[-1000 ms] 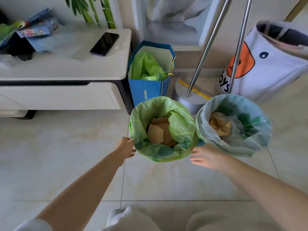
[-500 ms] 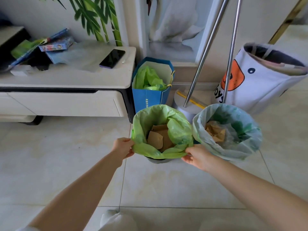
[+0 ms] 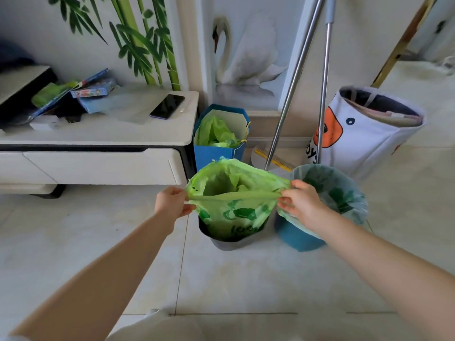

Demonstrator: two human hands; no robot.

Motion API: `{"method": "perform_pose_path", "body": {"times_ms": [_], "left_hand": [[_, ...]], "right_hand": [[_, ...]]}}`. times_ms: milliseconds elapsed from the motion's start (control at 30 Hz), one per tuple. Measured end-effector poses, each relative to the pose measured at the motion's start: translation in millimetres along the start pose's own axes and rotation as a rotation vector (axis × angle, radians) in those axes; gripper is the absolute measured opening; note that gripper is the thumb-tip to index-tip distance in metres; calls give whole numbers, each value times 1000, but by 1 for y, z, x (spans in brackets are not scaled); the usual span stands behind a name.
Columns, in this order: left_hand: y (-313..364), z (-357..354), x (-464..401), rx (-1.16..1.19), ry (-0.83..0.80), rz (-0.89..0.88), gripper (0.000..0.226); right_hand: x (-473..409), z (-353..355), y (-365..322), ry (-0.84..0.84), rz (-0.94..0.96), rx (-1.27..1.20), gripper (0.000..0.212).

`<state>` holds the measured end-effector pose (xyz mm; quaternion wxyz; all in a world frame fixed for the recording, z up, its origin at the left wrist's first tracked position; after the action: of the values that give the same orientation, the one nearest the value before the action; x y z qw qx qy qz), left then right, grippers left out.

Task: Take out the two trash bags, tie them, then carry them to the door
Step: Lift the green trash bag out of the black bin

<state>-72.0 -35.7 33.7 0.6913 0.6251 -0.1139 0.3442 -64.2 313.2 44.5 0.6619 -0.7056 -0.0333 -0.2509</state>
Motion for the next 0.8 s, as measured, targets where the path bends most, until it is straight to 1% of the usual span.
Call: {"method": "perform_pose_path", "body": {"times_ms": [100, 167, 233, 300, 400, 500, 533, 633, 700, 733, 800], "left_hand": [[-11, 12, 11, -129, 7, 28, 4], [-25, 16, 19, -285, -60, 134, 9], [-41, 16, 28, -466, -190, 253, 13], [-44, 17, 29, -574, -254, 264, 12], [-28, 11, 17, -513, -229, 184, 16], [-16, -2, 2, -449, -194, 165, 32], [-15, -7, -2, -448, -191, 169, 34], [-14, -23, -10, -475, -172, 158, 18], [-13, -29, -15, -545, -144, 121, 20], [-10, -31, -17, -575, -122, 95, 17], [1, -32, -18, -569, -71, 31, 12]], "right_hand": [[12, 14, -3, -21, -14, 103, 14], [18, 24, 3, -22, -42, 221, 12], [23, 31, 10, -53, -75, 365, 10], [24, 33, 14, -95, -101, 475, 18], [16, 31, 8, -121, -97, 502, 27], [1, 21, 0, -141, -93, 500, 30], [-2, 17, -3, -148, -92, 516, 32], [-13, 7, -12, -157, -21, 649, 30], [-17, 1, -23, -157, 78, 776, 28], [-18, -3, -29, -168, 119, 831, 27], [-20, -11, -39, -191, 175, 890, 15]]}}
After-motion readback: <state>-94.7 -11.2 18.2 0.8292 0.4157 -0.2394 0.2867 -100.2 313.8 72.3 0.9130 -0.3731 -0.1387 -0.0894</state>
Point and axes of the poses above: each hand's wrist, its own x-axis away from the middle knuckle, its own z-axis out of the back of the hand, y = z × x, the point moved 9 cm from there along -x, towards the middle knuckle, and after that the axes turned 8 degrees about z, right-handed, at the moved point
